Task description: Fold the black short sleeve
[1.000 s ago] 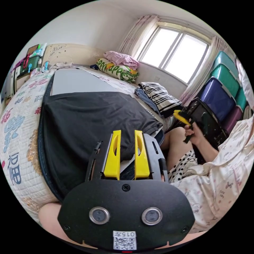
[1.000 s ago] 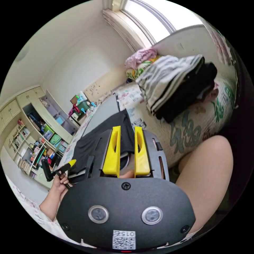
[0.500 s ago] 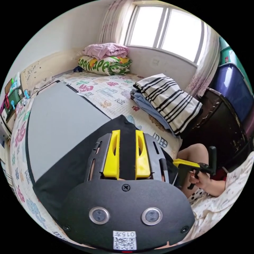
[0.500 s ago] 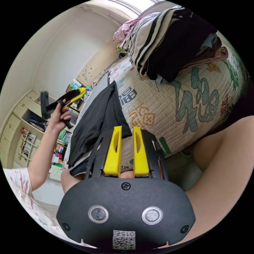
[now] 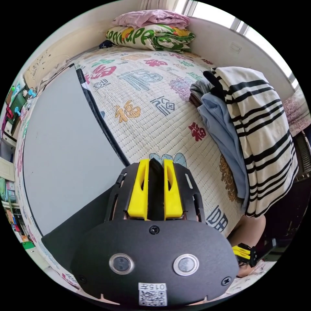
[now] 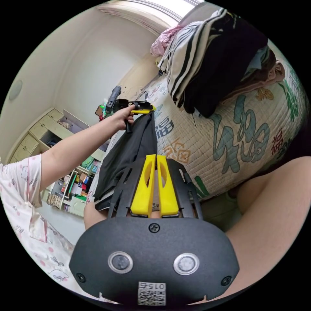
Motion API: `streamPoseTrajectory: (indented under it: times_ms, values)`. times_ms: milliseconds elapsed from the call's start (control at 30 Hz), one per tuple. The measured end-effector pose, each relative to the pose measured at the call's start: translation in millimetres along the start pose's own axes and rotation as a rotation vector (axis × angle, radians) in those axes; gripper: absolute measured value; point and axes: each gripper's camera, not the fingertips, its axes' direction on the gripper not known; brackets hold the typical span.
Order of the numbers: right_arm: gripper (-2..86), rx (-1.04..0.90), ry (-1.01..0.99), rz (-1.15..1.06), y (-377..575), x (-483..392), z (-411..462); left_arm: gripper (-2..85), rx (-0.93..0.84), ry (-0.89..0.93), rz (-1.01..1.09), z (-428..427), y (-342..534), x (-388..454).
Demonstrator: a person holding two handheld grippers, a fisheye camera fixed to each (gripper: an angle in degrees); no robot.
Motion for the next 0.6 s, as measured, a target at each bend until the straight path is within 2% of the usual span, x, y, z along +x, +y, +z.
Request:
streamPoseTrajectory:
  times_ms: [100, 267, 433, 600]
  values:
    - [-0.3, 0.024, 0.025, -0.042, 7.5, -5.8, -21.7, 2.3, 0.005, 0.019, 0.012, -7.5, 5.6, -14.9]
    - [-0.4, 0.117, 0.094, -0.076, 26.2, -7.7, -79.5, 1.1, 0.165, 0.14, 0.029, -55.1, 21.1, -39.9]
    - [-0.3, 0.247, 0.089, -0.144, 41.1, -15.4, -168.1, 0.7, 0.359, 0.386, 0.076, -126.3, 51.0, -65.8]
    - [-0.3, 0.272, -0.042, -0.429, 88.0, -102.9, -235.3, 0.6, 0.529, 0.514, 0.107, -194.5, 128.4, -137.7]
